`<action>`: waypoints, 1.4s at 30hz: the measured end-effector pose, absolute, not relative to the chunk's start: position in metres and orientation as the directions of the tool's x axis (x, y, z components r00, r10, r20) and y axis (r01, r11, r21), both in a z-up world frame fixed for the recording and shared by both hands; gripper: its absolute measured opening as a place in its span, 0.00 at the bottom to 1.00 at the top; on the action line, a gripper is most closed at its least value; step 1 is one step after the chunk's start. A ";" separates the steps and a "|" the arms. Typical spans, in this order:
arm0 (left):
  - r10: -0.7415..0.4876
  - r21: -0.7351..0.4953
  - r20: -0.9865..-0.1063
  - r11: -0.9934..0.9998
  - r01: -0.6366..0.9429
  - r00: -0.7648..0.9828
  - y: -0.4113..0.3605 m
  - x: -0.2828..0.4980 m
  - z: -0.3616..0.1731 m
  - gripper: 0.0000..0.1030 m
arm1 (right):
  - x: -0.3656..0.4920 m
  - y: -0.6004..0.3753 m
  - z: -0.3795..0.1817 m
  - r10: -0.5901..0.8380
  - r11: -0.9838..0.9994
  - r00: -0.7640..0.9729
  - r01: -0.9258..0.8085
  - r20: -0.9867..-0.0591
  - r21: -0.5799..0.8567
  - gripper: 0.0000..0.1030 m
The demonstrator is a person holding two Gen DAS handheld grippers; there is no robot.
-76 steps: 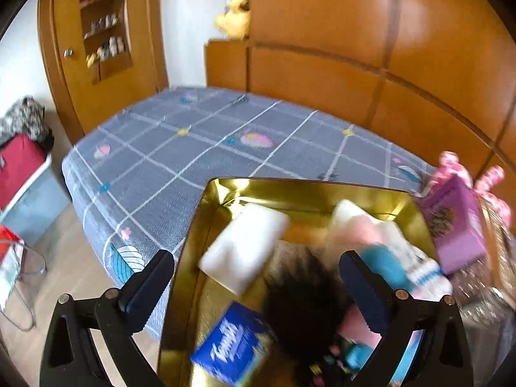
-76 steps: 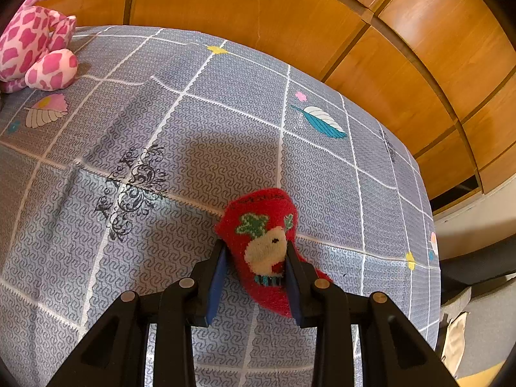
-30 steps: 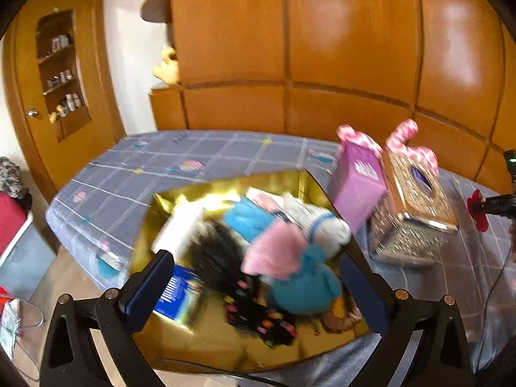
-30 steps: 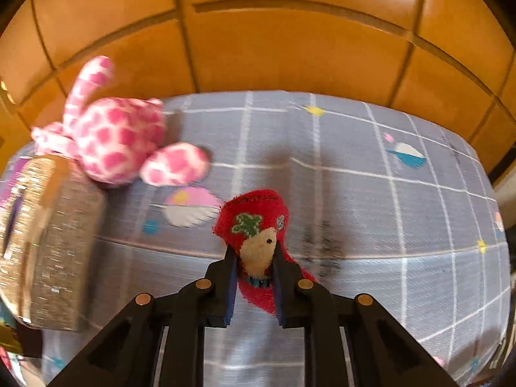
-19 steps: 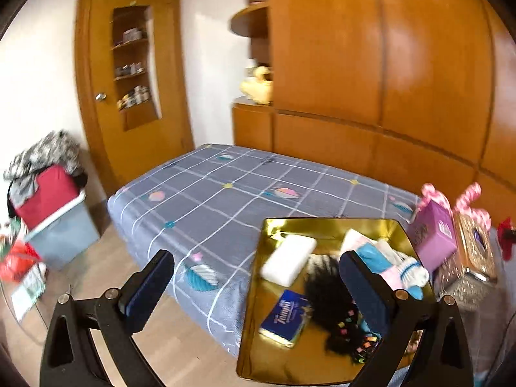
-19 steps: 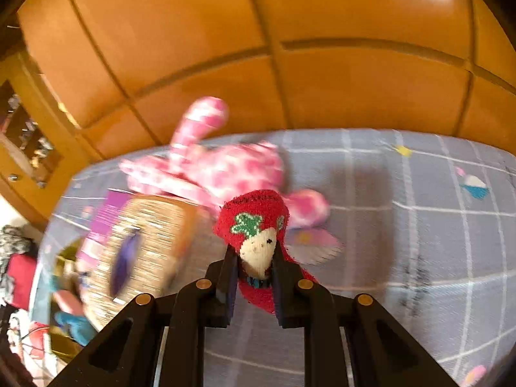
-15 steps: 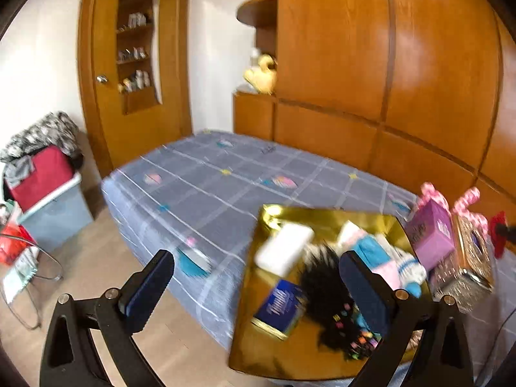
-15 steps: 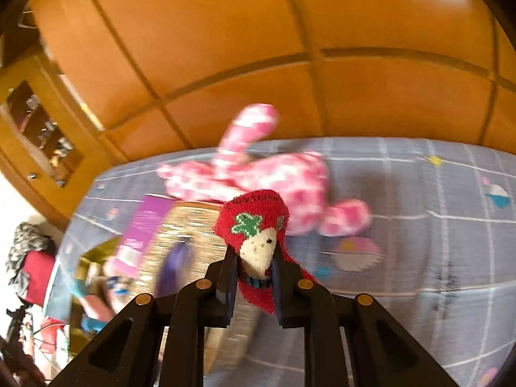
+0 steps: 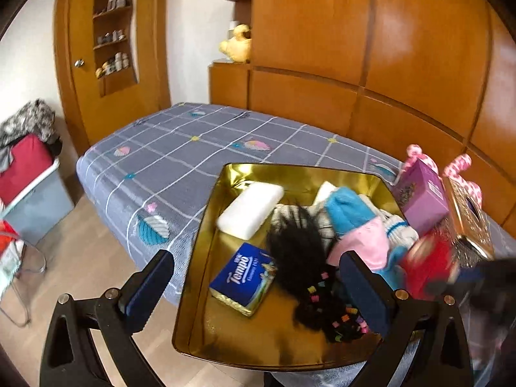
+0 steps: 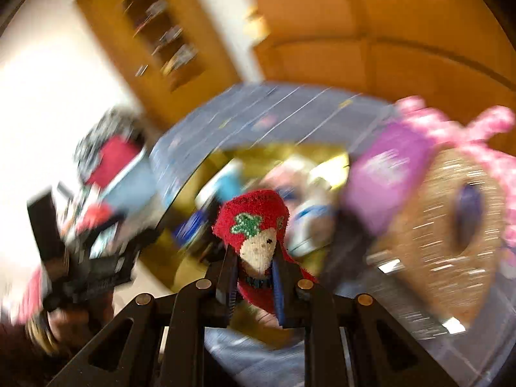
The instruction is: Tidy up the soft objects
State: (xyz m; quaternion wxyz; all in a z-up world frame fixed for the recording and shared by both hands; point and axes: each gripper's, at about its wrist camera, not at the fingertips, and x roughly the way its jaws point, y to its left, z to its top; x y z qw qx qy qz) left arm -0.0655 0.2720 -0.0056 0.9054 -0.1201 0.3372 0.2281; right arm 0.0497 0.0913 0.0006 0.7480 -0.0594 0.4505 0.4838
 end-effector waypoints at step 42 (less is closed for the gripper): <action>0.426 0.062 -0.629 0.861 -0.504 0.650 0.219 -0.057 0.001 1.00 | 0.017 0.101 -0.019 0.464 0.766 0.557 -0.642 -0.689 -0.003 0.56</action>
